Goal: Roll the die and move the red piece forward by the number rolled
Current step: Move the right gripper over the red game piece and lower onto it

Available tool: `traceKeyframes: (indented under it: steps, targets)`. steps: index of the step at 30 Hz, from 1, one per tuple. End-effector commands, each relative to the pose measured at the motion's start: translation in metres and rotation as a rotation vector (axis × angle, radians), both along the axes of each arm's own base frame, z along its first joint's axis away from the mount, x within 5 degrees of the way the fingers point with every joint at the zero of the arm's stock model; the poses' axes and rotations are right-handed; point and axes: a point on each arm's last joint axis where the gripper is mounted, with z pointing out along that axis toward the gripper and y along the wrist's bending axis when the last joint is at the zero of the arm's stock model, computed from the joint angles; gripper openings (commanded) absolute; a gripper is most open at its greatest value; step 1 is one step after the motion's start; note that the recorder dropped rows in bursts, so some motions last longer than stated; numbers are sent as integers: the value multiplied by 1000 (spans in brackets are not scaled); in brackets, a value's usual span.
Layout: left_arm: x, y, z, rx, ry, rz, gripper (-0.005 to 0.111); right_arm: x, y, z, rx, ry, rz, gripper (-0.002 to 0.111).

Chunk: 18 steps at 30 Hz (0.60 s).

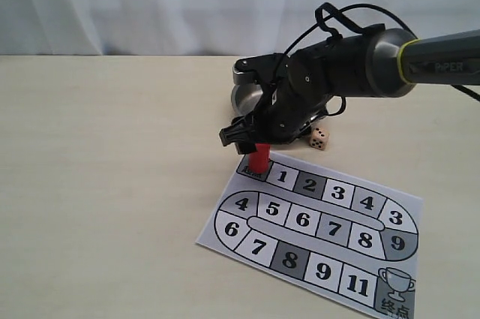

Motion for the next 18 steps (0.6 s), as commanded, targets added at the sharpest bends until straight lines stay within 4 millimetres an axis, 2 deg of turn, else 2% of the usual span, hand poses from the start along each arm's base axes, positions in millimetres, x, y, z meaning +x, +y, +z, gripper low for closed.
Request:
traceKeyframes:
  steps: [1, 15, 18]
  targets:
    - [0, -1, 3, -5, -19, -9, 0, 4, 2, 2, 15, -37, 5, 70]
    - [0, -1, 3, -2, -18, -9, 0, 4, 3, 0, 15, -35, 3, 69]
    - [0, -1, 3, -2, -18, -9, 0, 5, 3, -7, 9, -25, 3, 55]
